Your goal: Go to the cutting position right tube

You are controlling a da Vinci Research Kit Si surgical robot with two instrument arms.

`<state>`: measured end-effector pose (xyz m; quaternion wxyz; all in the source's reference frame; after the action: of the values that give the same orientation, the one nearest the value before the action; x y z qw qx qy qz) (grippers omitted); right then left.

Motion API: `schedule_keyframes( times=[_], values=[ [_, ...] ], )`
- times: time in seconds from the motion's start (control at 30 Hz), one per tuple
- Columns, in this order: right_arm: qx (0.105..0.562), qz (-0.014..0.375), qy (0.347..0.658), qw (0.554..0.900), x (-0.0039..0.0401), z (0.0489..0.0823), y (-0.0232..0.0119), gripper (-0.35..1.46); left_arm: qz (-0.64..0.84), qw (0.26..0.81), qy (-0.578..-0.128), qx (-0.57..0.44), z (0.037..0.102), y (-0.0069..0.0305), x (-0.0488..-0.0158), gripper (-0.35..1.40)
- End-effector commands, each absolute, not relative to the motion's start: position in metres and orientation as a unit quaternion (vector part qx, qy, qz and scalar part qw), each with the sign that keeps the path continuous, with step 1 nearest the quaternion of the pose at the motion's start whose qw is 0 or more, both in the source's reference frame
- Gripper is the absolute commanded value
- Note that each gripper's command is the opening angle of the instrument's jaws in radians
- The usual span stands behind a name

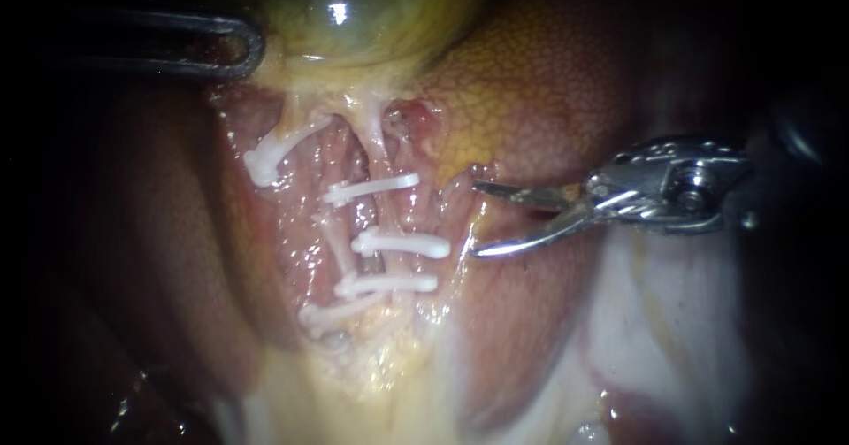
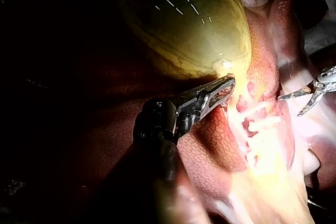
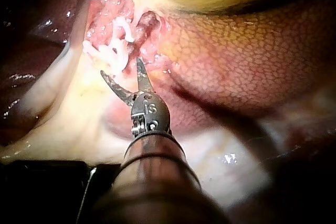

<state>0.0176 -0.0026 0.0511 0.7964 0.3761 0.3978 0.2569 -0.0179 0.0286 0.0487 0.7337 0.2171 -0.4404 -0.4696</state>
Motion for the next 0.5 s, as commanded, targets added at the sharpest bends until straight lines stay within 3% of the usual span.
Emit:
schedule_keyframes(
  times=[0.03,0.5],
  values=[
    [0.380,0.260,0.395,0.795,0.0179,0.0514,-0.0027,1.21,-0.470,0.734,-0.440,0.217,0.0487,0.0286,-0.0179,-0.35],
    [0.388,0.273,0.388,0.790,0.0199,0.0548,-0.0033,1.20,-0.469,0.734,-0.440,0.218,0.0486,0.0285,-0.0180,-0.35]
  ],
)
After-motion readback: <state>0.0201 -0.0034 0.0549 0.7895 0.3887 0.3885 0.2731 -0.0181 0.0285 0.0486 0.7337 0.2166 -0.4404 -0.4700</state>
